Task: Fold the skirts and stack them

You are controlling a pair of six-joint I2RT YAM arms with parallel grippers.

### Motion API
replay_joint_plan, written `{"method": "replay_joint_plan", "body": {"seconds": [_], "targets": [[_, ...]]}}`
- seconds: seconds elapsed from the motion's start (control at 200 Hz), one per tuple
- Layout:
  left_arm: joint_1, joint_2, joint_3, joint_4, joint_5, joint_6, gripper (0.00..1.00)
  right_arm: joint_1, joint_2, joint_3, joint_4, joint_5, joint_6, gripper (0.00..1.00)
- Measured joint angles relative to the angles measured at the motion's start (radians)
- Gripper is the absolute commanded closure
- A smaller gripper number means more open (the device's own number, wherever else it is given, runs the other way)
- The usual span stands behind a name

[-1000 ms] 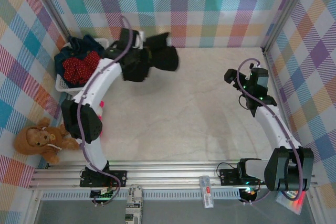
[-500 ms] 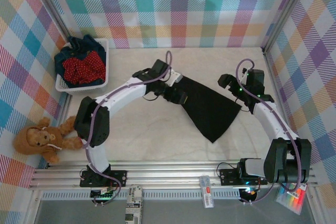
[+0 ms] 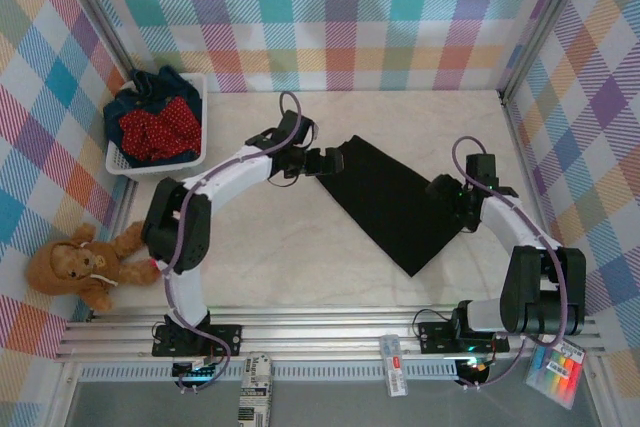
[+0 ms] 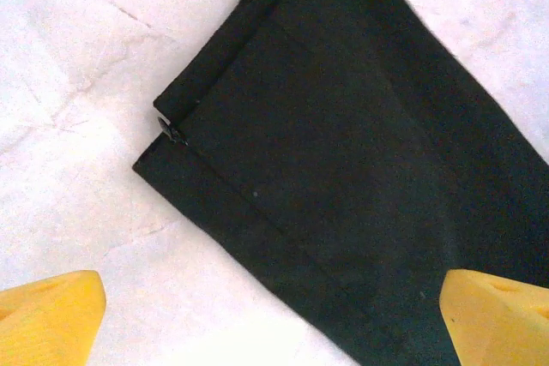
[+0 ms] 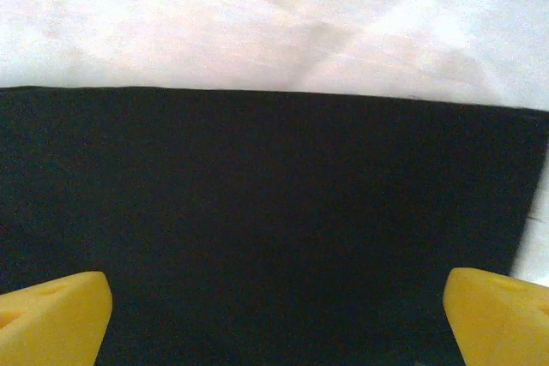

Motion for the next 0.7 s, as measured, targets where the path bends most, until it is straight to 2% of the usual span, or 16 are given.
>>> {"method": "replay_joint_plan", "body": {"seconds": [0.13,0.195,0.33,0.555,0.62,0.7], "targets": [[0.0,0.106,0.067,-0.027,-0.002,-0.048,0.0,-0.019,0.024,0.0,-0.041,0.008,-0.023,0.0],[0.0,0.14,0.083,-0.033,0.006,-0.072,0.0,-0.02,0.053,0.0,-0.056,-0.005,-0.037,0.05],[0.0,0.154,0.081,-0.032,0.021,-0.124,0.0,-0.01,0.111,0.0,-0.071,-0.106,-0.064,0.09],[0.0,0.153,0.042,-0.026,0.008,-0.16,0.0,0.124,0.119,0.001,-0.045,-0.329,-0.078,0.15],[0.0,0.152,0.026,-0.027,-0.007,-0.169,0.0,0.184,0.118,0.009,-0.025,-0.409,-0.079,0.13],[0.005,0.138,0.0,-0.031,-0.034,-0.179,0.0,0.252,0.117,0.046,-0.023,-0.494,-0.088,0.07]]}}
